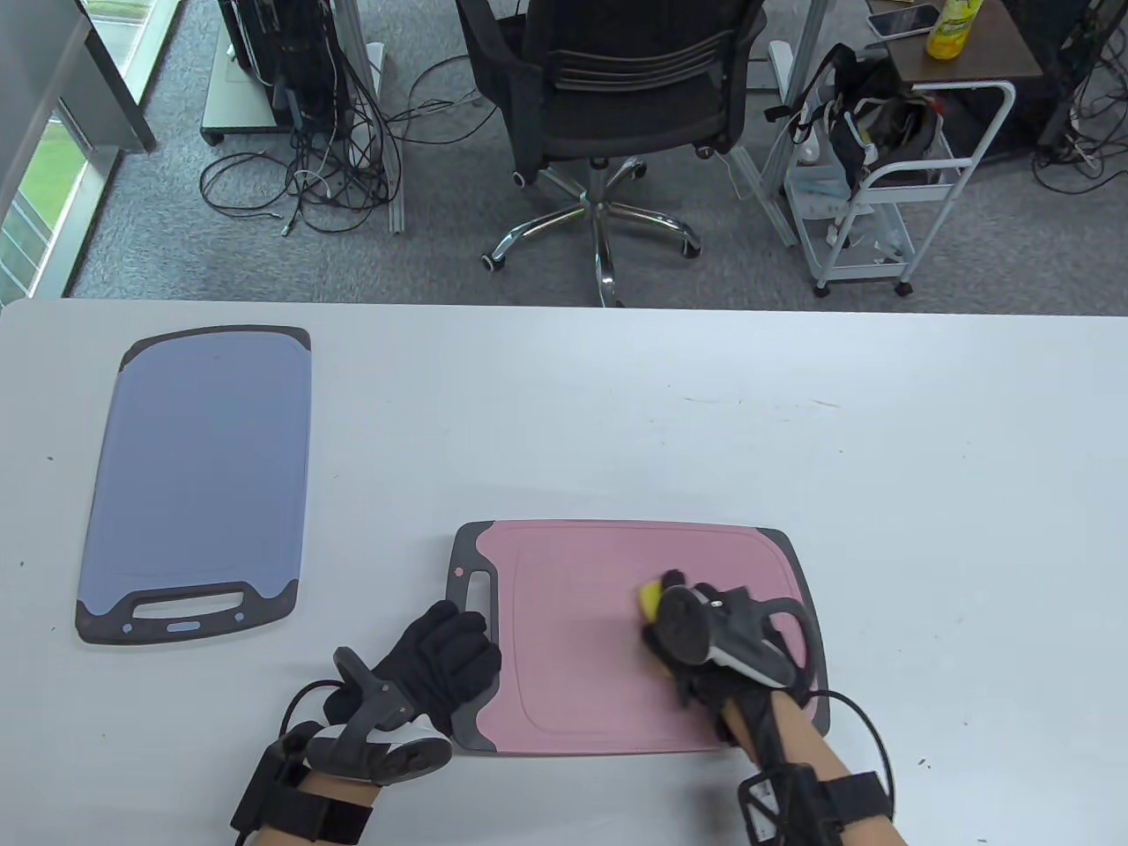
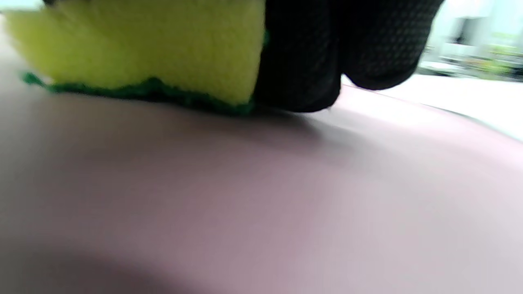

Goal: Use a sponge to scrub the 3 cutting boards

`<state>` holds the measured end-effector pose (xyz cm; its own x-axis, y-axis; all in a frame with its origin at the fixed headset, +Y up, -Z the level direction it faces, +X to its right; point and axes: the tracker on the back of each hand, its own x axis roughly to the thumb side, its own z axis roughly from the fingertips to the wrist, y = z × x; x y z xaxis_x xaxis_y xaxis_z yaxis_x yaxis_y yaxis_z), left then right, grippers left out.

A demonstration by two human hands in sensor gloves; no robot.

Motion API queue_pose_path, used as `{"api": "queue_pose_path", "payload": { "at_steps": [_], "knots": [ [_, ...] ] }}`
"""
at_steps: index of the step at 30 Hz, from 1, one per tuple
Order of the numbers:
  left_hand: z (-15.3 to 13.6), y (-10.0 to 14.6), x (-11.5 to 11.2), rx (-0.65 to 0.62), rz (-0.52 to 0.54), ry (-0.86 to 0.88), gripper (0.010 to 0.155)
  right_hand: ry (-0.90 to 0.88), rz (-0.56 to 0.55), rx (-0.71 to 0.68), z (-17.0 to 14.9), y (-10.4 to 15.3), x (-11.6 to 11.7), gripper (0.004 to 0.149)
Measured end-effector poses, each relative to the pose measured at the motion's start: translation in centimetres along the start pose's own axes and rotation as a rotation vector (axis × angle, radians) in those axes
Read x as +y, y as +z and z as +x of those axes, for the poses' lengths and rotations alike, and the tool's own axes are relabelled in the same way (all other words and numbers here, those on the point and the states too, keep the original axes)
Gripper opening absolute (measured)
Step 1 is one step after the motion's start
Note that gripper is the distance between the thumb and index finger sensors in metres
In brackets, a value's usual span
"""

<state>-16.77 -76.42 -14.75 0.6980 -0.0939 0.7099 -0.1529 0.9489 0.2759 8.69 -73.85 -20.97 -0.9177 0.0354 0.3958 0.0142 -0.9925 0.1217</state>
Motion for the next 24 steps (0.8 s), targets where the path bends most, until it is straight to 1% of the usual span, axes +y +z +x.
{"api": "queue_pose_path", "payload": {
  "at_steps": [1, 2, 4, 5, 6, 7, 8, 9, 10, 12, 13, 16, 18, 19, 21, 22, 23, 24],
  "knots": [
    [0.0, 0.0, 0.0, 0.000, 0.000, -0.001, 0.043, 0.023, -0.018, -0.106, 3.3, -0.3, -0.5, 0.071],
    [0.0, 0.0, 0.0, 0.000, 0.000, 0.001, 0.043, 0.046, -0.031, -0.184, 5.9, -0.4, -0.8, 0.071],
    [0.0, 0.0, 0.0, -0.001, 0.001, 0.000, 0.043, 0.068, -0.045, -0.292, 8.9, -0.3, -1.2, 0.072],
    [0.0, 0.0, 0.0, -0.002, 0.003, -0.002, 0.043, 0.098, -0.058, -0.278, 9.2, -0.3, -1.2, 0.072],
    [-0.1, 0.0, 0.0, 0.002, 0.003, 0.001, 0.043, 0.132, -0.051, -0.261, 8.8, -0.3, -1.3, 0.072],
    [-0.1, -0.1, 0.0, 0.002, 0.001, 0.010, 0.043, 0.117, -0.034, -0.259, 7.8, -0.3, -1.2, 0.071],
    [-0.1, -0.1, 0.0, 0.004, -0.001, 0.011, 0.043, 0.084, -0.046, -0.218, 6.7, -0.2, -1.0, 0.071],
    [-0.2, -0.1, -0.1, 0.005, -0.003, 0.013, 0.043, 0.044, -0.032, -0.137, 4.4, 0.0, -0.6, 0.070],
    [-0.2, -0.1, -0.1, 0.006, -0.004, 0.014, 0.043, 0.051, -0.027, -0.092, 2.5, 0.2, -0.3, 0.070],
    [-0.2, -0.1, -0.1, 0.006, -0.009, 0.012, 0.043, 0.031, -0.007, 0.057, -2.6, 1.4, 0.5, 0.071],
    [-0.2, -0.2, -0.1, 0.007, -0.013, 0.011, 0.043, 0.025, 0.010, 0.157, -5.6, 2.3, 1.1, 0.070],
    [-0.1, -0.2, -0.1, 0.008, -0.017, 0.008, 0.043, -0.009, 0.040, 0.426, -13.1, 4.9, 2.6, 0.070],
    [-0.1, -0.2, -0.1, 0.007, -0.017, 0.008, 0.043, -0.019, 0.101, 0.551, -16.2, 6.0, 3.0, 0.070],
    [-0.1, -0.2, -0.1, 0.007, -0.017, 0.009, 0.043, -0.026, 0.111, 0.570, -16.7, 6.1, 3.1, 0.070],
    [-0.2, -0.2, -0.1, 0.008, -0.018, 0.010, 0.043, -0.050, 0.089, 0.519, -15.6, 5.4, 2.9, 0.070],
    [-0.1, -0.1, -0.1, 0.007, -0.017, 0.009, 0.043, -0.004, 0.088, 0.441, -13.7, 4.6, 2.5, 0.071],
    [-0.1, -0.1, -0.1, 0.006, -0.016, 0.008, 0.043, 0.001, 0.085, 0.359, -12.2, 3.9, 2.2, 0.071],
    [-0.1, -0.1, -0.1, 0.005, -0.015, 0.005, 0.043, 0.008, 0.055, 0.258, -9.2, 2.8, 1.6, 0.071]
  ]
}}
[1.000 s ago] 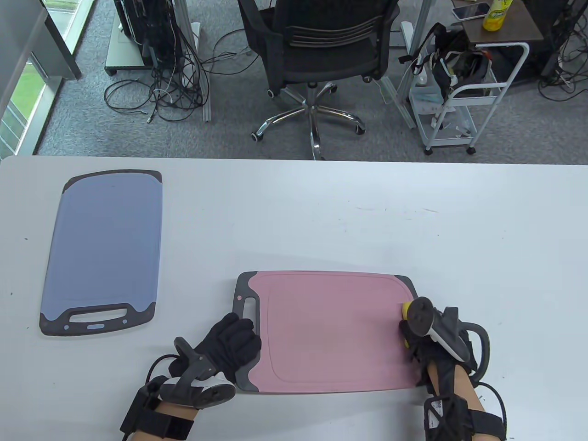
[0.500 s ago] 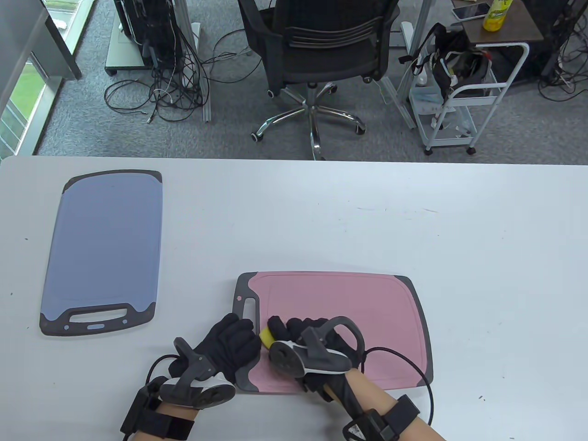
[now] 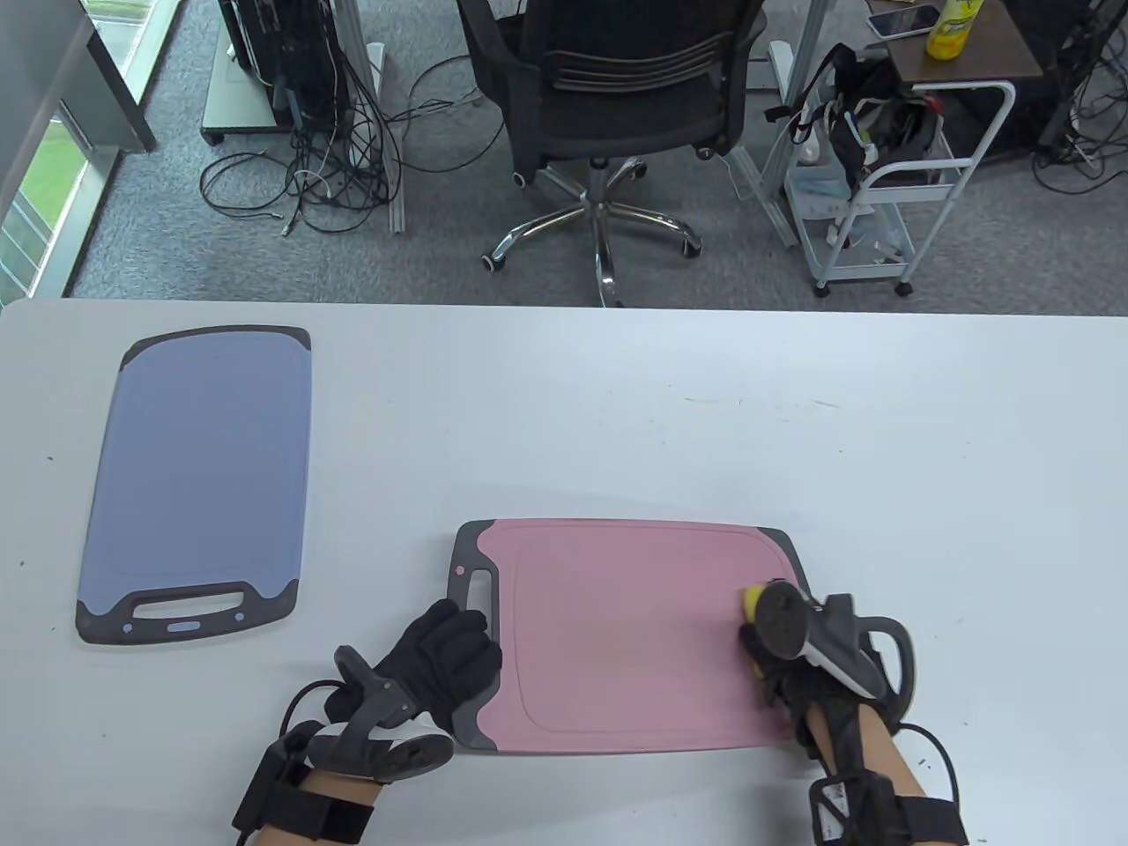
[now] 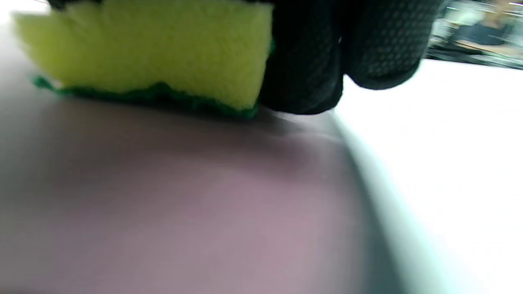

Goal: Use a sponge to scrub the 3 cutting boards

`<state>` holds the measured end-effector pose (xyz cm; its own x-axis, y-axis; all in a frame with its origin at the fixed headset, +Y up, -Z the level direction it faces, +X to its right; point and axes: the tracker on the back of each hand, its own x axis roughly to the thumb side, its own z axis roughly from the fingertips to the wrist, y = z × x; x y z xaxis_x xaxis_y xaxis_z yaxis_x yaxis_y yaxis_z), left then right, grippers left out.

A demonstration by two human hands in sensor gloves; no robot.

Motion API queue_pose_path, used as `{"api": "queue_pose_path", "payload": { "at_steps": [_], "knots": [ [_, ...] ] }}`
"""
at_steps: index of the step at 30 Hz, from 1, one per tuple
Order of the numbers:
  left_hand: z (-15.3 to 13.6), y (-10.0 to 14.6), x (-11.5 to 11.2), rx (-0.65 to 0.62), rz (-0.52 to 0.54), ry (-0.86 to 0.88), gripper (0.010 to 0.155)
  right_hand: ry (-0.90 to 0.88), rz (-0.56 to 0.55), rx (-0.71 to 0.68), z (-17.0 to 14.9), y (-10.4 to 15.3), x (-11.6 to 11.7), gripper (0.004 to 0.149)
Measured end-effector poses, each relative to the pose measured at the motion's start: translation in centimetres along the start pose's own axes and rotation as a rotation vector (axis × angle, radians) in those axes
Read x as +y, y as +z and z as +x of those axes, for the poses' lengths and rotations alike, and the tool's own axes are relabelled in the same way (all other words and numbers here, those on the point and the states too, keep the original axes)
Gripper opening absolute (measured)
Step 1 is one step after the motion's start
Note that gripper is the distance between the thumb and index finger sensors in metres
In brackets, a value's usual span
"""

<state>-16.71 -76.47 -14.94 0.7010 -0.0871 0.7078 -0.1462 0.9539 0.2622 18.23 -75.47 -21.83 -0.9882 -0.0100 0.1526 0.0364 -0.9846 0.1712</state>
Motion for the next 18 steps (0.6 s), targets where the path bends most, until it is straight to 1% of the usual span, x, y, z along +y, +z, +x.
{"api": "queue_pose_path", "payload": {
  "at_steps": [1, 2, 3, 4, 5, 7, 8, 9, 10, 11, 13, 15, 16, 17, 18],
  "knots": [
    [0.0, 0.0, 0.0, -0.001, 0.001, 0.000, 0.043, -0.006, -0.012, -0.079, 2.5, 0.0, -0.4, 0.071],
    [0.0, 0.0, 0.0, -0.001, 0.001, -0.002, 0.043, -0.019, -0.032, -0.184, 5.9, 0.2, -0.8, 0.071],
    [0.0, 0.0, 0.0, -0.002, 0.001, -0.002, 0.043, -0.022, -0.049, -0.265, 8.6, 0.4, -1.2, 0.072],
    [0.0, 0.0, 0.0, -0.002, 0.001, -0.002, 0.043, -0.004, -0.070, -0.367, 11.9, 1.0, -1.7, 0.072],
    [0.0, 0.0, 0.0, -0.001, 0.001, -0.002, 0.043, 0.024, -0.086, -0.440, 14.2, 1.4, -2.0, 0.072],
    [0.0, 0.0, 0.0, -0.001, 0.002, 0.001, 0.043, 0.071, -0.116, -0.556, 17.7, 2.4, -2.5, 0.072],
    [0.0, 0.0, 0.0, 0.000, 0.004, 0.001, 0.043, 0.077, -0.126, -0.571, 18.2, 2.5, -2.5, 0.072],
    [0.0, 0.0, 0.0, 0.004, 0.006, 0.003, 0.043, 0.102, -0.134, -0.537, 18.0, 2.5, -2.4, 0.072],
    [-0.1, 0.0, 0.0, 0.003, 0.006, 0.010, 0.043, 0.092, -0.110, -0.535, 17.0, 2.2, -2.4, 0.072],
    [0.0, 0.0, 0.0, 0.003, 0.005, 0.008, 0.043, 0.045, -0.114, -0.502, 16.0, 2.1, -2.2, 0.071],
    [-0.1, 0.0, 0.0, 0.003, 0.003, 0.009, 0.043, 0.019, -0.089, -0.388, 12.8, 1.7, -1.6, 0.071],
    [0.0, 0.0, 0.0, 0.004, -0.002, 0.005, 0.043, 0.025, -0.070, -0.233, 7.2, 1.4, -0.6, 0.070],
    [0.0, -0.1, -0.1, 0.004, -0.006, 0.003, 0.043, 0.023, -0.065, -0.167, 5.1, 1.4, -0.2, 0.070],
    [0.0, -0.1, -0.1, 0.004, -0.009, 0.003, 0.043, 0.020, -0.045, -0.065, 2.0, 1.5, 0.3, 0.070],
    [0.0, -0.1, -0.1, 0.005, -0.011, 0.004, 0.043, 0.015, -0.036, 0.009, -0.2, 1.6, 0.7, 0.070]
  ]
}}
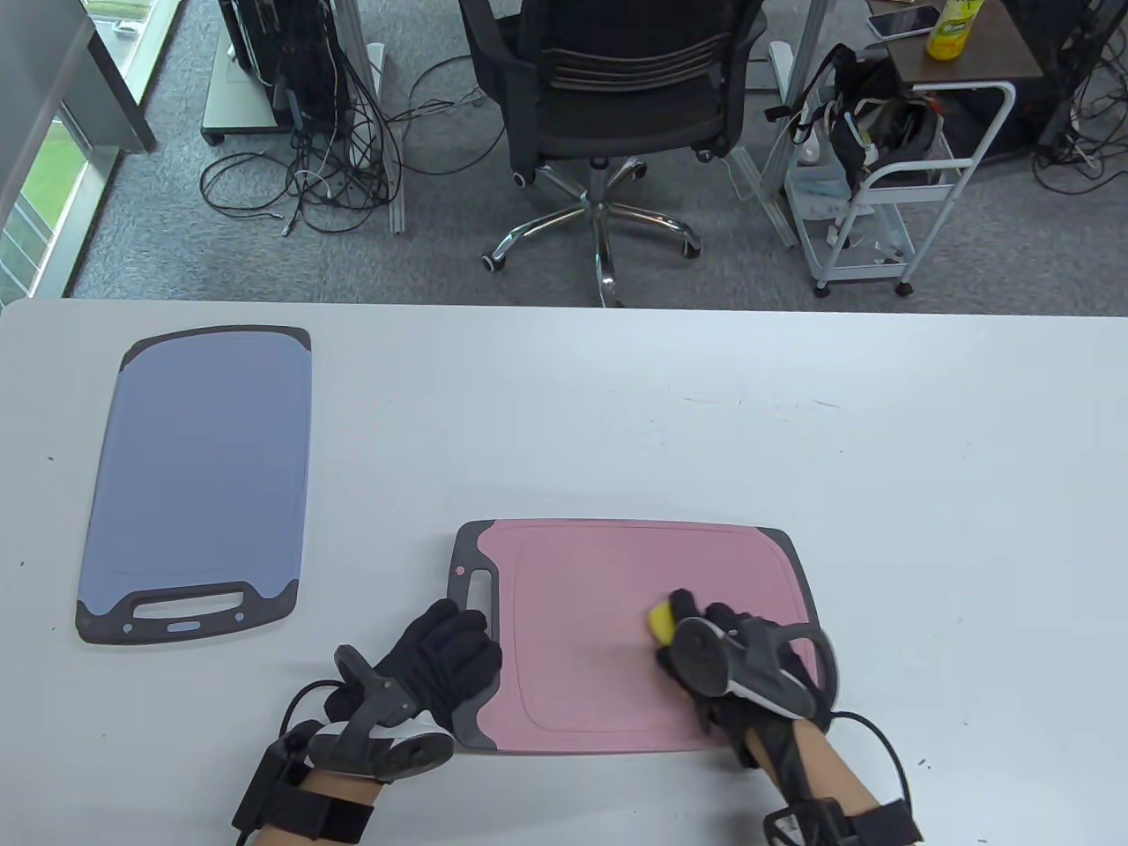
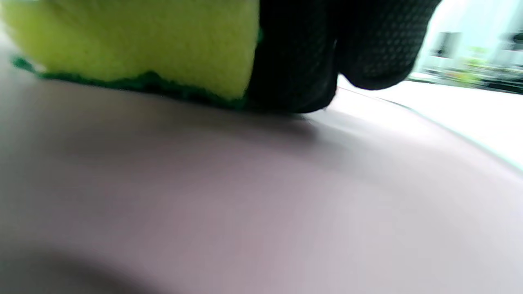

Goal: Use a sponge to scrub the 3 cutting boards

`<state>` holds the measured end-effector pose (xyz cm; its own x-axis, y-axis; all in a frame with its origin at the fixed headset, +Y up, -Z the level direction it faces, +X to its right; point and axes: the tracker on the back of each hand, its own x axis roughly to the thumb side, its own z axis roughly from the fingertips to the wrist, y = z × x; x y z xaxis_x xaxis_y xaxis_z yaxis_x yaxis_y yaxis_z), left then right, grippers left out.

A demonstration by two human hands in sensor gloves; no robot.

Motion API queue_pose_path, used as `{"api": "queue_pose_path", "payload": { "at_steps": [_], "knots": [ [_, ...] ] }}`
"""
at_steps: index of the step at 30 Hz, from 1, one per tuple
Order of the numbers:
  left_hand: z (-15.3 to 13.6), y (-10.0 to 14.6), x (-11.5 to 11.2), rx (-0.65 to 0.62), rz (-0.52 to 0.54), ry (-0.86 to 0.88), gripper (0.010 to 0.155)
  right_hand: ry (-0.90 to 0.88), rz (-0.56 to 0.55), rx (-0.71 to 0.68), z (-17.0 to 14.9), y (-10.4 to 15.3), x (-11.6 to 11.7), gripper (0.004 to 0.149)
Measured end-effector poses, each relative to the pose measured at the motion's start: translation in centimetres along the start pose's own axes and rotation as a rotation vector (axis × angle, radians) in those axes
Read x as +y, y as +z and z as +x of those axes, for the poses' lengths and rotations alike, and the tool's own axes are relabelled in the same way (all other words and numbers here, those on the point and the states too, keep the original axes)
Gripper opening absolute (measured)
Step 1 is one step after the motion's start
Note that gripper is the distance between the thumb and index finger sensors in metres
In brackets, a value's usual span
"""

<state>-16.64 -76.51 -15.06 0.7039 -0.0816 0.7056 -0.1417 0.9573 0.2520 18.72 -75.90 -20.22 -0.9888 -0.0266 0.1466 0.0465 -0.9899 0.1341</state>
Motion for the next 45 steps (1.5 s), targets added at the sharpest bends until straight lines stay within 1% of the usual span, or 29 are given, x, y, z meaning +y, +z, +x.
{"api": "queue_pose_path", "payload": {
  "at_steps": [2, 3, 4, 5, 6, 9, 10, 11, 13, 15, 17, 18, 19, 20, 22, 24, 25, 27, 29, 31, 33, 34, 35, 36, 37, 38, 41, 43, 45],
  "knots": [
    [0.0, 0.0, 0.0, 0.000, 0.000, -0.001, 0.043, -0.012, 0.021, 0.175, -4.9, 0.1, 0.9, 0.070],
    [0.1, 0.0, 0.0, -0.003, 0.004, -0.008, 0.044, -0.028, 0.066, 0.275, -7.4, 0.1, 1.3, 0.070],
    [0.1, 0.0, 0.1, -0.003, 0.005, -0.012, 0.043, -0.047, 0.082, 0.283, -7.9, 0.1, 1.3, 0.070],
    [0.2, 0.0, 0.1, -0.005, 0.006, -0.012, 0.043, -0.130, 0.081, 0.240, -7.8, 0.0, 1.1, 0.070],
    [0.1, 0.0, 0.0, -0.004, 0.006, -0.010, 0.043, -0.162, 0.057, 0.210, -7.1, -0.2, 1.0, 0.070],
    [0.0, 0.0, 0.0, -0.003, 0.004, -0.003, 0.043, -0.052, 0.007, -0.027, -0.3, -1.1, -0.3, 0.070],
    [0.0, 0.0, 0.0, -0.004, 0.005, -0.004, 0.043, -0.034, -0.008, -0.137, 3.4, -1.3, -0.9, 0.071],
    [0.0, 0.0, 0.0, -0.004, 0.004, -0.004, 0.043, -0.037, -0.016, -0.218, 6.0, -1.2, -1.4, 0.071],
    [0.1, 0.1, 0.1, -0.004, 0.005, -0.005, 0.043, -0.037, -0.047, -0.417, 12.7, -0.2, -2.5, 0.071],
    [0.2, 0.1, 0.1, -0.006, 0.009, -0.014, 0.043, 0.003, -0.081, -0.541, 16.7, 0.8, -3.0, 0.071],
    [0.2, 0.1, 0.1, -0.006, 0.009, -0.016, 0.043, 0.072, -0.119, -0.573, 18.2, 1.3, -3.2, 0.071],
    [0.1, 0.1, 0.1, -0.002, 0.006, -0.007, 0.043, 0.116, -0.113, -0.547, 17.5, 1.1, -3.2, 0.071],
    [0.1, 0.1, 0.1, -0.003, 0.006, -0.004, 0.043, 0.097, -0.096, -0.541, 16.8, 0.9, -3.1, 0.071],
    [0.1, 0.1, 0.1, -0.002, 0.005, -0.005, 0.043, 0.037, -0.093, -0.476, 14.9, 0.5, -2.7, 0.070],
    [0.1, 0.0, 0.1, -0.002, 0.003, -0.006, 0.043, 0.011, -0.048, -0.346, 10.9, 0.1, -2.0, 0.070],
    [0.1, 0.0, 0.0, -0.002, -0.002, -0.009, 0.043, 0.015, -0.022, -0.155, 4.9, -0.1, -0.8, 0.070],
    [0.1, 0.0, 0.0, -0.001, -0.004, -0.011, 0.043, 0.018, -0.007, -0.089, 2.9, 0.0, -0.4, 0.070],
    [0.2, 0.0, 0.1, -0.002, -0.005, -0.018, 0.043, -0.008, 0.011, 0.122, -3.2, 0.5, 0.9, 0.070],
    [0.3, 0.0, 0.1, -0.004, -0.005, -0.022, 0.043, -0.050, 0.049, 0.271, -7.1, 0.9, 1.6, 0.070],
    [0.3, 0.0, 0.1, -0.006, -0.005, -0.021, 0.044, -0.087, 0.063, 0.265, -7.3, 0.9, 1.5, 0.070],
    [0.2, 0.0, 0.1, -0.007, -0.003, -0.018, 0.043, -0.018, 0.041, 0.190, -4.8, 0.3, 0.9, 0.070],
    [0.3, 0.0, 0.1, -0.008, -0.001, -0.019, 0.043, -0.006, 0.035, 0.067, -2.4, -0.2, 0.4, 0.071],
    [0.3, 0.0, 0.1, -0.008, 0.000, -0.020, 0.043, -0.016, 0.009, 0.010, -0.2, -0.4, 0.0, 0.070],
    [0.3, 0.0, 0.1, -0.010, 0.002, -0.023, 0.043, -0.037, -0.009, -0.126, 4.2, -0.5, -0.7, 0.071],
    [0.4, 0.0, 0.1, -0.011, 0.003, -0.026, 0.043, -0.049, -0.020, -0.185, 6.2, -0.4, -1.1, 0.071],
    [0.4, 0.0, 0.1, -0.014, 0.005, -0.030, 0.043, -0.048, -0.043, -0.295, 10.1, 0.0, -1.6, 0.071],
    [0.3, 0.0, 0.1, -0.013, 0.005, -0.023, 0.043, 0.044, -0.097, -0.502, 16.6, 1.2, -2.6, 0.071],
    [0.3, 0.1, 0.2, -0.009, 0.009, -0.019, 0.043, 0.092, -0.130, -0.533, 17.9, 1.6, -2.8, 0.071],
    [0.3, 0.1, 0.1, -0.009, 0.008, -0.019, 0.043, 0.058, -0.105, -0.506, 16.3, 1.3, -2.6, 0.071]
  ]
}}
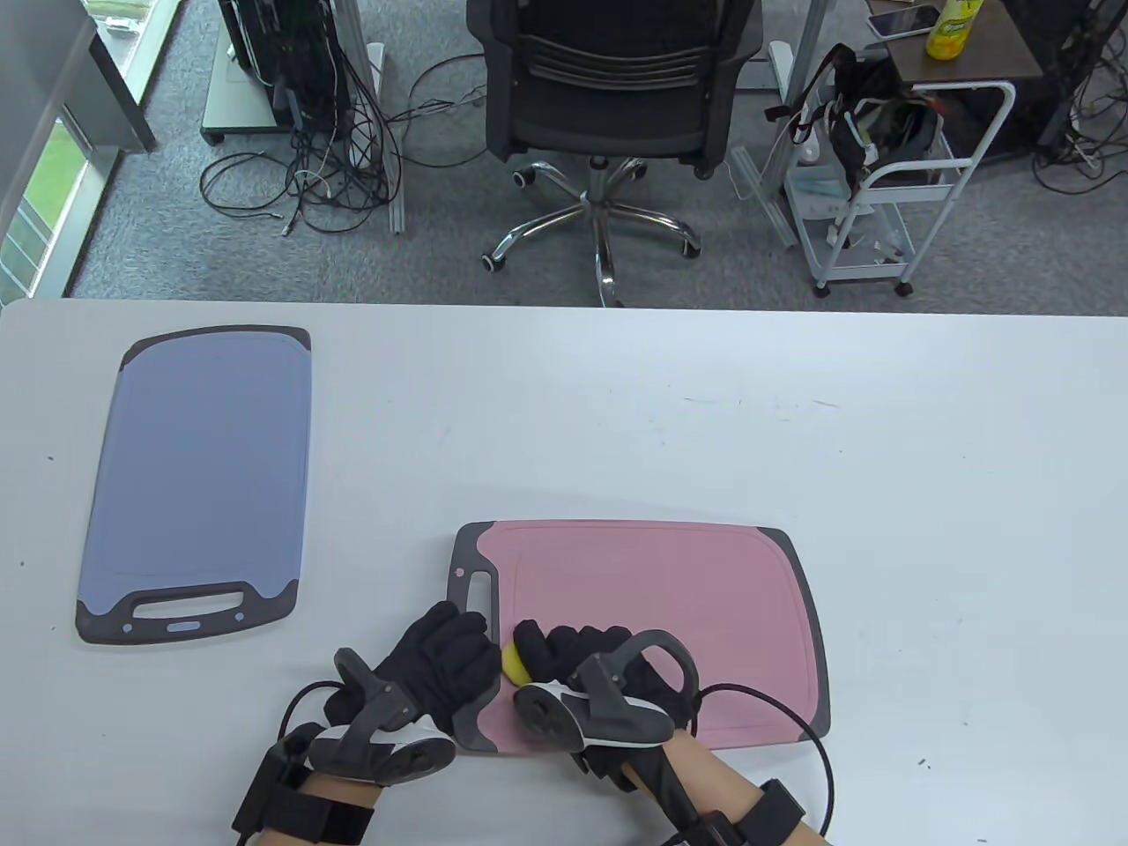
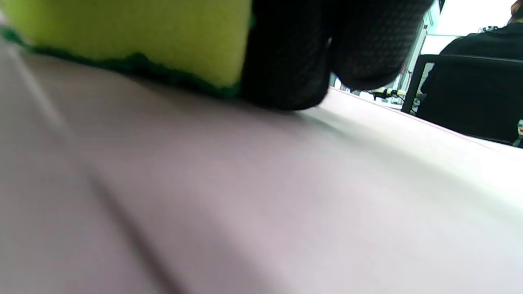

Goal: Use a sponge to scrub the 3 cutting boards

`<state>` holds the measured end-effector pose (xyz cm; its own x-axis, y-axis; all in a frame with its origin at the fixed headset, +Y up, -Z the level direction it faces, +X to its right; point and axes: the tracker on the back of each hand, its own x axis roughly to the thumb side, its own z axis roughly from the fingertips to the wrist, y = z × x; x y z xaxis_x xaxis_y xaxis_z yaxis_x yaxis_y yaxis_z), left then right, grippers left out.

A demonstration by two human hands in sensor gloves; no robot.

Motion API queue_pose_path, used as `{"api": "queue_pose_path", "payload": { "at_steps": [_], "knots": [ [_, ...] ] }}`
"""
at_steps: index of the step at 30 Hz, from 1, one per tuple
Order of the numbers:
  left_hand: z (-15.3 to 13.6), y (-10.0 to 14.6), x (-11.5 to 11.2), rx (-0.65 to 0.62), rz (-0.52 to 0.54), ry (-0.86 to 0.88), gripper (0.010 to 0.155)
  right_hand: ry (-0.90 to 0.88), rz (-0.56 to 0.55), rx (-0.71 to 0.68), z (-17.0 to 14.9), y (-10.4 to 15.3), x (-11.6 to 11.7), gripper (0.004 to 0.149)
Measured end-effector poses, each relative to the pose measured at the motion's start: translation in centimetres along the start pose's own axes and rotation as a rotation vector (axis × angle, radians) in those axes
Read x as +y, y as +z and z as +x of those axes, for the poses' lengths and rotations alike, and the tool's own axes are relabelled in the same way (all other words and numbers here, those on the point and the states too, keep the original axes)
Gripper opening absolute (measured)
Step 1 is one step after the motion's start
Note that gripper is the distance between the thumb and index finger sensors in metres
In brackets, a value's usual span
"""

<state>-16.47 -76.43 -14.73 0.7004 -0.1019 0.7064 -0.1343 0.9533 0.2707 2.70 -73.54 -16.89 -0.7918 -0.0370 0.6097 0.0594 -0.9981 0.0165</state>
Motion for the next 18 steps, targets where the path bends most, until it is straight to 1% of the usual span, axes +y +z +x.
{"api": "queue_pose_path", "payload": {
  "at_steps": [2, 3, 4, 6, 7, 8, 9, 10, 11, 12, 13, 14, 15, 17, 18],
  "knots": [
    [0.0, 0.0, 0.0, 0.000, -0.003, -0.004, 0.043, -0.057, 0.011, 0.112, -2.9, 1.2, 0.7, 0.070],
    [0.0, 0.0, -0.1, 0.004, -0.014, 0.001, 0.044, -0.049, 0.031, 0.183, -5.2, 2.4, 1.3, 0.071],
    [-0.1, -0.1, -0.1, 0.007, -0.021, 0.003, 0.044, -0.044, 0.044, 0.235, -6.9, 3.3, 1.8, 0.070],
    [-0.1, -0.1, -0.1, 0.008, -0.027, 0.001, 0.044, -0.063, 0.071, 0.424, -12.1, 6.6, 3.2, 0.070],
    [-0.1, -0.2, -0.1, 0.009, -0.030, 0.002, 0.044, -0.072, 0.080, 0.506, -14.2, 8.0, 3.8, 0.070],
    [-0.1, -0.2, -0.2, 0.009, -0.031, 0.003, 0.044, -0.080, 0.100, 0.626, -17.2, 10.1, 4.5, 0.070],
    [-0.1, -0.2, -0.1, 0.009, -0.032, 0.004, 0.044, -0.079, 0.106, 0.660, -17.9, 10.7, 4.7, 0.070],
    [-0.1, -0.2, -0.1, 0.008, -0.031, 0.005, 0.044, -0.076, 0.129, 0.738, -19.7, 11.9, 5.1, 0.070],
    [0.0, -0.1, -0.1, 0.008, -0.030, 0.004, 0.044, -0.107, 0.139, 0.761, -20.5, 12.4, 5.3, 0.070],
    [0.0, -0.1, -0.1, 0.006, -0.029, 0.003, 0.044, -0.145, 0.129, 0.753, -20.5, 12.3, 5.3, 0.070],
    [0.0, -0.1, -0.1, 0.006, -0.028, 0.002, 0.044, -0.161, 0.107, 0.738, -19.8, 11.5, 5.1, 0.070],
    [-0.1, -0.1, -0.1, 0.005, -0.026, 0.006, 0.044, -0.108, 0.124, 0.679, -18.6, 10.3, 4.6, 0.070],
    [-0.1, -0.1, -0.1, 0.005, -0.025, 0.007, 0.044, -0.097, 0.131, 0.599, -17.5, 9.2, 4.3, 0.070],
    [0.0, -0.1, -0.1, 0.003, -0.021, 0.006, 0.044, -0.092, 0.078, 0.409, -12.4, 5.5, 3.0, 0.071],
    [0.0, -0.1, -0.1, 0.001, -0.020, 0.004, 0.044, -0.112, 0.060, 0.295, -9.2, 3.7, 2.3, 0.071]
  ]
}}
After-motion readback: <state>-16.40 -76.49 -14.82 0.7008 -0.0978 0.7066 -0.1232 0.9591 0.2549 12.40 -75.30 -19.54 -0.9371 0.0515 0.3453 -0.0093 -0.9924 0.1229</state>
